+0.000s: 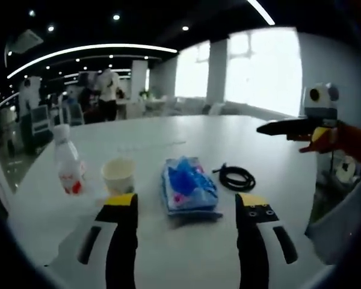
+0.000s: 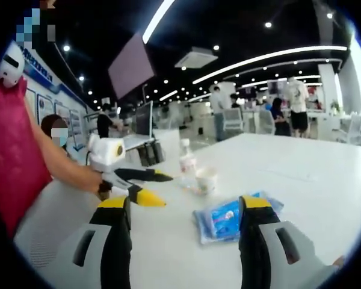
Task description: Arrange the tabletop items into an orderly group along one side of the table until the central work area is clear of visible clutter.
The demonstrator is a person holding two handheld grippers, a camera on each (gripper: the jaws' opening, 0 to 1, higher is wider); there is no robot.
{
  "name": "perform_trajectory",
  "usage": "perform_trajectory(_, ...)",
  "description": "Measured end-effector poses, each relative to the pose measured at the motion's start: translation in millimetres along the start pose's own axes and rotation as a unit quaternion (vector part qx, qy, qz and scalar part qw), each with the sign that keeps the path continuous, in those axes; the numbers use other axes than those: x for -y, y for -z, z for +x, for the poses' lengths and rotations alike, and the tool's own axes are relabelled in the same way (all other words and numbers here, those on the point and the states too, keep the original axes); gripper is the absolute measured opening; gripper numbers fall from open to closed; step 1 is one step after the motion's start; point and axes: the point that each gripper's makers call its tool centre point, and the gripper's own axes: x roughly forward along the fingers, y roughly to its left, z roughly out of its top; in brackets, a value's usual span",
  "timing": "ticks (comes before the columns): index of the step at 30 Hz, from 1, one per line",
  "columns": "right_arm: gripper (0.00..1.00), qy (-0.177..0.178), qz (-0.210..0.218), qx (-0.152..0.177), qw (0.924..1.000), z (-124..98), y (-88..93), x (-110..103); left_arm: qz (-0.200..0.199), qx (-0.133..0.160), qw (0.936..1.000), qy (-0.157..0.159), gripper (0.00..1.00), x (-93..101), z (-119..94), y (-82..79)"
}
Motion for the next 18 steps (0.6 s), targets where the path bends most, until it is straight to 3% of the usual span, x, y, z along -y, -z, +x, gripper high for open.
perform_trajectory(5,0.72,-0.001,-0.007,-0.014,0.9999,1,0.6,13,-0.014,-0.002,0.9999,0.002,0.67,4.1,-5,1.2)
perform_trajectory(18,0.71,0.006,-0.014,-0.056,0.9983,17,0.1,78,-0.02,-0.007,0.9997,0.011,0.67,13.7,-6,2.1)
